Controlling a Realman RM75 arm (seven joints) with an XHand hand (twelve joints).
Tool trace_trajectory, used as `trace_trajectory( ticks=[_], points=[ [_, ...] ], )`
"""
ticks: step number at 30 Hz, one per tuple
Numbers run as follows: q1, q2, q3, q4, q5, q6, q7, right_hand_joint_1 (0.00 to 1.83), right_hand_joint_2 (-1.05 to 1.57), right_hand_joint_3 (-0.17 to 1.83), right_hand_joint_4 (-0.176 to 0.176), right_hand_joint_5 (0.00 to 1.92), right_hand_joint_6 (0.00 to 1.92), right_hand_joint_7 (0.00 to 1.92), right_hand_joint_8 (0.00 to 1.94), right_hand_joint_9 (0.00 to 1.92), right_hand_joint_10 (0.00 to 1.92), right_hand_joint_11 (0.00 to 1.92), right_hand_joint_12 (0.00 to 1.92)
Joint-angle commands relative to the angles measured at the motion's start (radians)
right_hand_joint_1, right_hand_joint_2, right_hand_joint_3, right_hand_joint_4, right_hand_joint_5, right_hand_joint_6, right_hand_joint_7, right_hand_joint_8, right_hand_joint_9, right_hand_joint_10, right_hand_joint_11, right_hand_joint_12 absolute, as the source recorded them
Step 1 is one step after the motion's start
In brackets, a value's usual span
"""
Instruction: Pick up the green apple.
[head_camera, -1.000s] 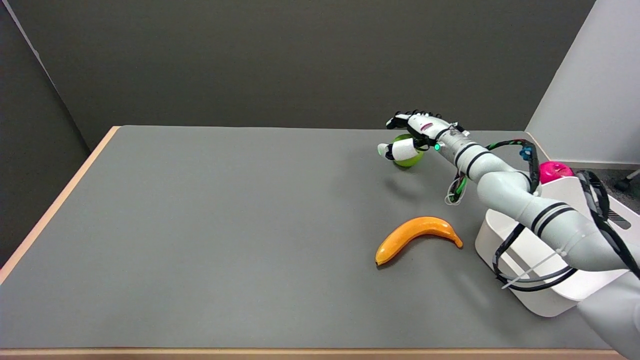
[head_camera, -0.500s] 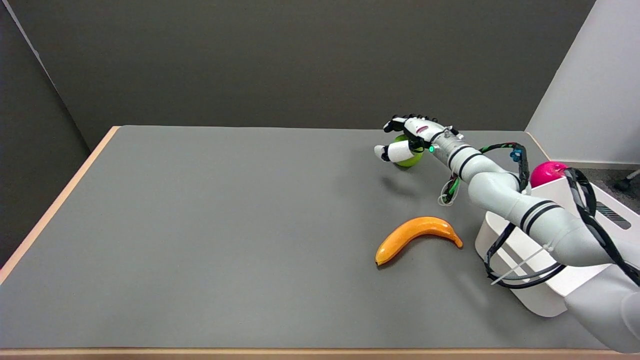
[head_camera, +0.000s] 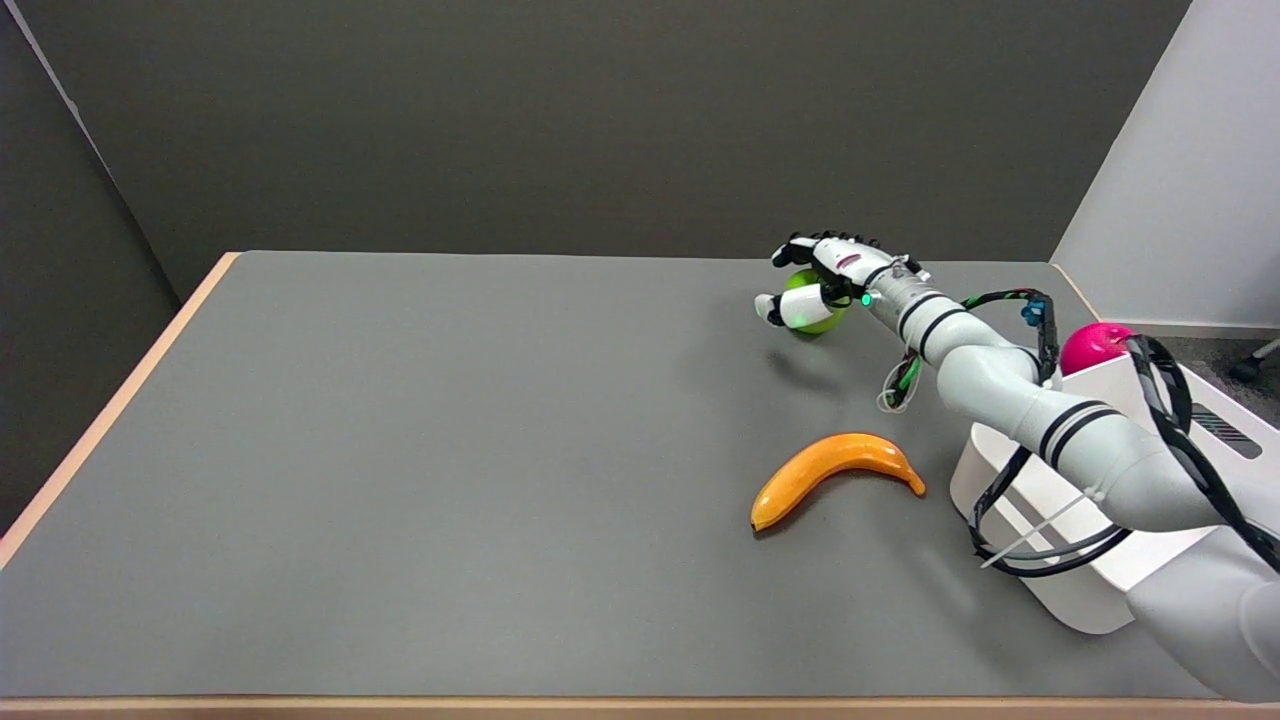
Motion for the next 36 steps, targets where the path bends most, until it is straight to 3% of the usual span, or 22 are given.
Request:
trace_trajectory(
  ticks=[1, 18, 28, 31, 32, 33, 36],
  points=[
    [-0.016, 0.026, -0.003, 0.001, 0.010, 0.005, 0.002, 0.50, 0.55, 0.96, 0.064, 0.25, 0.55, 0.23, 0.38, 0.07, 0.62, 0.00, 1.04],
    [-0.033, 0.042, -0.004, 0.014, 0.006, -0.009, -0.003, 0.60, 0.56, 0.97, 0.064, 0.26, 0.56, 0.23, 0.38, 0.07, 0.62, 0.00, 1.05],
    [-0.040, 0.042, -0.012, 0.033, -0.001, 0.001, -0.008, 0.81, 0.58, 0.97, 0.061, 0.31, 0.60, 0.31, 0.36, 0.18, 0.71, 0.08, 1.26],
    [-0.040, 0.039, -0.014, 0.036, -0.004, 0.007, -0.023, 0.89, 0.61, 0.97, 0.060, 0.35, 0.66, 0.38, 0.39, 0.27, 0.82, 0.21, 1.39],
    [-0.040, 0.039, -0.014, 0.036, -0.004, 0.011, -0.029, 0.93, 0.63, 0.97, 0.061, 0.37, 0.72, 0.41, 0.42, 0.31, 0.87, 0.31, 1.51],
    [-0.040, 0.036, -0.014, 0.036, -0.004, 0.019, -0.041, 0.97, 0.66, 0.97, 0.063, 0.40, 0.79, 0.45, 0.48, 0.37, 0.94, 0.44, 1.65],
    [-0.044, 0.032, -0.015, 0.037, -0.004, 0.030, -0.059, 1.07, 0.77, 0.94, 0.071, 0.45, 1.02, 0.63, 0.76, 0.56, 1.16, 0.67, 1.82]
  ],
)
